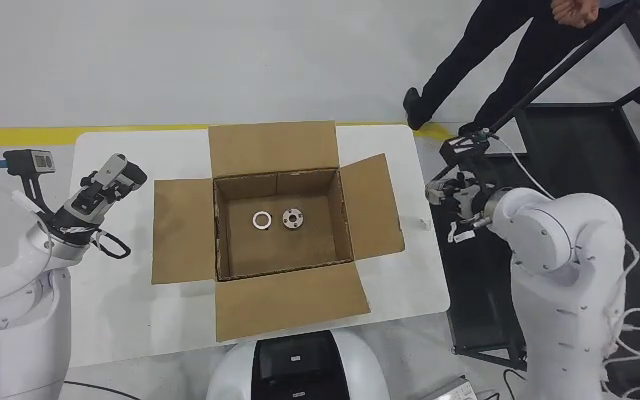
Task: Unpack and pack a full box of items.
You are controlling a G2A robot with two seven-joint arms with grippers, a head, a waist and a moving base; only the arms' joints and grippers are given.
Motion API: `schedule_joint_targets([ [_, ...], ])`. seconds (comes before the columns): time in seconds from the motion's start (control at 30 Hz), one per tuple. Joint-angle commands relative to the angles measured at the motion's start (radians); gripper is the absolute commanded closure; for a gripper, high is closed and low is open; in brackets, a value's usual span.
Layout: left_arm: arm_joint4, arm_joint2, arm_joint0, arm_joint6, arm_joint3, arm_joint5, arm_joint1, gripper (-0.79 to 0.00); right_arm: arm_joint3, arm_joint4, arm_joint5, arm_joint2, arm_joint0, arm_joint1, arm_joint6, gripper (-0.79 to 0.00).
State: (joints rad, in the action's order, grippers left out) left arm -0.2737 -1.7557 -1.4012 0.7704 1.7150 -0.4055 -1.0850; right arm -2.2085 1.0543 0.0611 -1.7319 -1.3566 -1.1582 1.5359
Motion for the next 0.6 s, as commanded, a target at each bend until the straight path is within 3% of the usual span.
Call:
schedule_joint_targets([
  [0.0, 0.000, 0.000, 0.000, 0.000, 0.000, 0.000, 0.000, -0.785, 0.022, -0.007, -0.003, -0.014, -0.040, 0.008, 0.000, 0.000],
  [0.23, 0.000, 0.000, 0.000, 0.000, 0.000, 0.000, 0.000, -0.785, 0.068, -0.020, -0.028, -0.014, -0.146, 0.017, -0.015, 0.000],
  [0.57, 0.000, 0.000, 0.000, 0.000, 0.000, 0.000, 0.000, -0.785, 0.230, 0.039, -0.083, 0.079, -0.211, 0.011, -0.201, 0.000],
])
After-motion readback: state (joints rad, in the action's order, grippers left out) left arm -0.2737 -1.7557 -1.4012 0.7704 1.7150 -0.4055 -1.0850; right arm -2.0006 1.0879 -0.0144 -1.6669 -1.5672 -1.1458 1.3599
